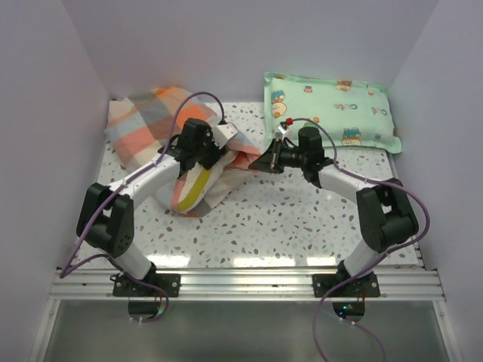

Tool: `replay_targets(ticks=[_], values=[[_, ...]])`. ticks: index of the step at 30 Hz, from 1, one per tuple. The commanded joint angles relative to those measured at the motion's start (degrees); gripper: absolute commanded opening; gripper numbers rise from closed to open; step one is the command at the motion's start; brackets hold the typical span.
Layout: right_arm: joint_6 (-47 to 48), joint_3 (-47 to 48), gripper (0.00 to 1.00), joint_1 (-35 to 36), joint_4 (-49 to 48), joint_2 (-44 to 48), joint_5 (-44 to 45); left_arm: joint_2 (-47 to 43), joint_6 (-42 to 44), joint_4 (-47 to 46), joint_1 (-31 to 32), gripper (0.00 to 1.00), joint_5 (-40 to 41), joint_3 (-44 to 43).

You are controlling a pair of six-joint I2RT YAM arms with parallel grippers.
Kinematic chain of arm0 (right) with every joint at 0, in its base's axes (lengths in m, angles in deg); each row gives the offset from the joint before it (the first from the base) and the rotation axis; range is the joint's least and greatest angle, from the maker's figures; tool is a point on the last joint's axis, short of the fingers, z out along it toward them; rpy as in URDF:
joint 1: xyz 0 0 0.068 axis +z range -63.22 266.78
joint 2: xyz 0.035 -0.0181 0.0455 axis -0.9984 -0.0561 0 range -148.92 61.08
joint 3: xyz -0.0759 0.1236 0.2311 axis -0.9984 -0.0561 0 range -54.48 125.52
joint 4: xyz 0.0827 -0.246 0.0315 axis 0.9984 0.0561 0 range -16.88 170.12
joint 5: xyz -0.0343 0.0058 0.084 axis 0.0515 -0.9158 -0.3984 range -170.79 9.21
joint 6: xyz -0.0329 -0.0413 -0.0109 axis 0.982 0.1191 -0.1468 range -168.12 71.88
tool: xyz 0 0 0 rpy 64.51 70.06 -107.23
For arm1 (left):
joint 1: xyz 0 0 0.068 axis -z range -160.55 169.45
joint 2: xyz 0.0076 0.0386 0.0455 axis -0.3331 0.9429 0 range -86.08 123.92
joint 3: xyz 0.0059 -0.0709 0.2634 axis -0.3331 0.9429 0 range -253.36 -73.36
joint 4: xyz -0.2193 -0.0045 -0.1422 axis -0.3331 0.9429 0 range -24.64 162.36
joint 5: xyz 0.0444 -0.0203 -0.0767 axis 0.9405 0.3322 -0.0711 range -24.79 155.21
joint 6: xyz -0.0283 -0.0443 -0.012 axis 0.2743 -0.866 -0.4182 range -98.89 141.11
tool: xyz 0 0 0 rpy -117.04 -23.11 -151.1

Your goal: Put the pillow into the pillowcase

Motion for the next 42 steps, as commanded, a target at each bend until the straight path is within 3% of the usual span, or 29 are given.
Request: replay_targets(ticks=[1,2,3,4,7,11,13,17,20,21,22,24,27,29,31,33,35,36,39,42], values=[[-1.74,6.32,0.0,-2.92,1.4,5.0,-9.35,-4.31,6.02,8.91,-4.83,0.65,-12.26,2.77],[-1.12,7.04,0.0,-2.93,2.11,4.65,-9.17,-6.87,6.2,10.59,-4.84,0.74,-15.15,4.34],[-0.68,7.65,0.0,-2.93,3.07,4.21,-8.74,-9.33,5.86,13.21,-4.84,0.91,-18.31,4.88],[-1.11,8.61,0.0,-2.93,2.99,3.86,-8.56,-13.19,5.51,15.5,-4.93,0.93,-22.78,4.53],[-6.09,10.03,0.0,-2.93,-2.17,2.28,-8.47,-17.25,3.39,23.94,-4.84,0.94,-23.88,1.64],[-13.32,12.05,0.0,-2.84,-10.35,1.22,-10.22,-20.6,4.0,29.14,-4.58,0.93,-14.23,6.0],[-14.48,11.0,0.0,-2.49,-11.95,2.1,-11.19,-21.83,4.71,26.52,-4.58,0.91,-6.97,10.4],[-3.51,6.44,0.0,-0.56,1.39,4.82,-11.1,-17.99,4.98,16.96,-4.58,0.71,-3.4,18.84],[3.69,-0.41,0.0,1.37,7.98,8.07,-10.33,-9.65,5.06,10.46,-4.84,0.32,1.15,17.81],[7.72,-3.04,0.0,2.34,11.92,9.12,-9.88,-7.53,5.76,8.86,-5.28,0.14,2.21,16.76],[9.33,-4.28,0.0,2.95,13.26,10.0,-9.7,-4.03,6.64,7.28,-5.46,0.08,3.88,15.53],[13.71,-6.65,0.0,4.27,16.95,12.29,-8.65,-1.11,7.44,3.59,-5.46,0.0,4.95,10.0],[23.27,-3.53,0.0,3.76,28.51,11.77,-7.77,4.78,3.4,9.71,-4.94,0.0,-1.36,-3.0],[25.86,-1.67,0.0,1.74,32.33,10.89,-8.29,6.64,1.9,12.35,-3.62,0.0,-2.96,-6.27],[27.09,0.44,0.0,-2.82,34.8,10.89,-9.96,4.45,3.12,12.1,-0.72,0.0,-2.96,-4.18],[28.5,3.07,0.0,-6.25,37.69,10.63,-10.4,-0.19,6.54,12.44,0.96,0.25,-5.76,1.7],[28.51,3.44,0.0,-6.71,37.89,10.45,-10.4,-3.89,11.55,18.21,0.78,0.56,-16.28,5.49],[27.46,2.66,0.0,-6.53,36.58,10.19,-10.23,-8.43,11.91,19.47,0.17,0.63,-18.93,6.63],[25.7,1.07,0.0,-6.44,34.64,7.65,-9.96,-16.97,11.48,26.93,-2.11,0.7,-32.46,6.91],[25.52,0.72,0.0,-6.44,34.46,5.18,-9.79,-21.92,8.5,32.22,-2.12,0.69,-33.29,3.66]])
